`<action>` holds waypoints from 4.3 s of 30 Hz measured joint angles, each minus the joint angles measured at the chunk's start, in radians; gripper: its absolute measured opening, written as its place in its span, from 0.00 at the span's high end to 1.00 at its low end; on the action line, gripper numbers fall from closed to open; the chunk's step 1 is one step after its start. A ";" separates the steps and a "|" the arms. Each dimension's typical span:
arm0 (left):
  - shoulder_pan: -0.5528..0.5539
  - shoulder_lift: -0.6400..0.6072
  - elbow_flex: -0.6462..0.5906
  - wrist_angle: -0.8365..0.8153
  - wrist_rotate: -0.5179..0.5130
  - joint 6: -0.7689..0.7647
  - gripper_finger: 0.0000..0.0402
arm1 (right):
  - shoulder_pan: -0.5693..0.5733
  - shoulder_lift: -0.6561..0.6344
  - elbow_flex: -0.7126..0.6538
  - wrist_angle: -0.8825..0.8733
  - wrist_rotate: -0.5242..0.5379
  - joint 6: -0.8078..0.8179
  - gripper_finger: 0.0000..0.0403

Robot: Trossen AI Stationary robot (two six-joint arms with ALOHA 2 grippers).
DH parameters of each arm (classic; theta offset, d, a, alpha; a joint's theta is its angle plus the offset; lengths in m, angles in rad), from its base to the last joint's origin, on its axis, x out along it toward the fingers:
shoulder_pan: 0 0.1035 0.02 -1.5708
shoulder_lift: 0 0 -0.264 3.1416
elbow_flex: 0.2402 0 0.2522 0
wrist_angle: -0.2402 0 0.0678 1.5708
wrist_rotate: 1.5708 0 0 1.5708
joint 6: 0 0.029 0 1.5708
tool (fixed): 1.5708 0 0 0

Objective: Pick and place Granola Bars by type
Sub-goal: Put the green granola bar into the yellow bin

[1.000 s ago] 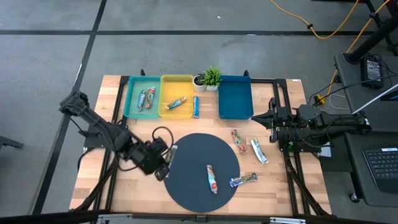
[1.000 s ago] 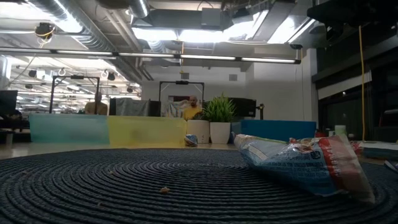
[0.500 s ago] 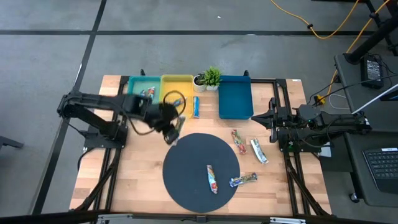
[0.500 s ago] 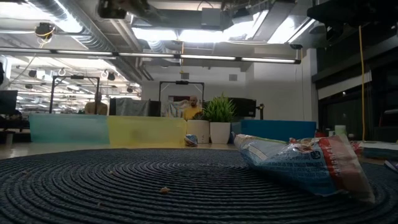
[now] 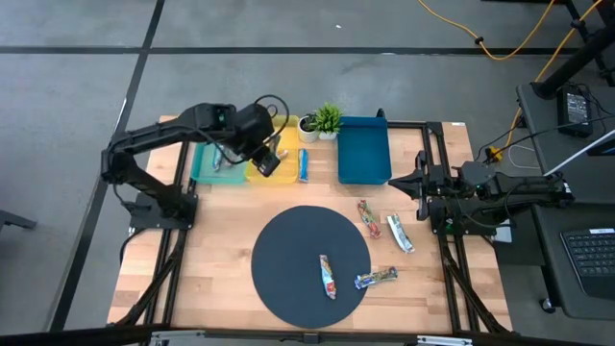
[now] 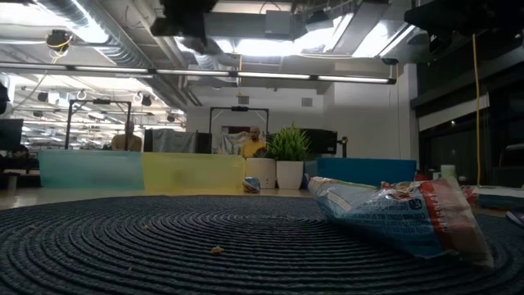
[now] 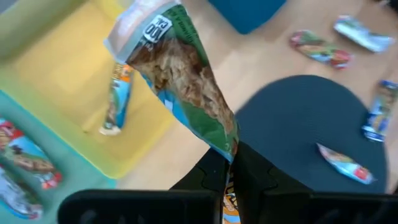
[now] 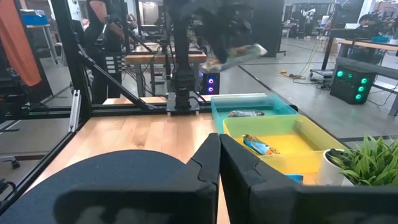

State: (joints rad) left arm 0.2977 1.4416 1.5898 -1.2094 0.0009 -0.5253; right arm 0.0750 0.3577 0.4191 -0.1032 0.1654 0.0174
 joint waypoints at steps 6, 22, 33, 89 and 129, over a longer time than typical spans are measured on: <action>0.122 0.086 0.000 0.002 -0.009 0.135 0.98 | 0.000 0.000 0.000 0.000 0.000 0.000 0.97; 0.501 0.343 -0.001 0.158 0.105 0.564 0.98 | 0.000 0.000 0.000 0.000 0.000 0.000 0.97; 0.508 0.447 -0.001 0.174 0.106 0.684 0.98 | 0.000 0.000 0.000 0.000 0.000 0.000 0.97; 0.167 0.223 -0.001 0.107 0.157 0.520 0.85 | 0.000 0.000 0.000 0.000 0.000 0.000 0.97; -0.260 0.163 -0.001 0.318 -0.016 0.299 0.86 | 0.000 0.000 0.000 0.013 -0.012 0.215 0.97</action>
State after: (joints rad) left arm 0.0380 1.6047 1.5887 -0.8917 -0.0155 -0.2264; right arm 0.0750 0.3580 0.4191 -0.0901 0.1537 0.2319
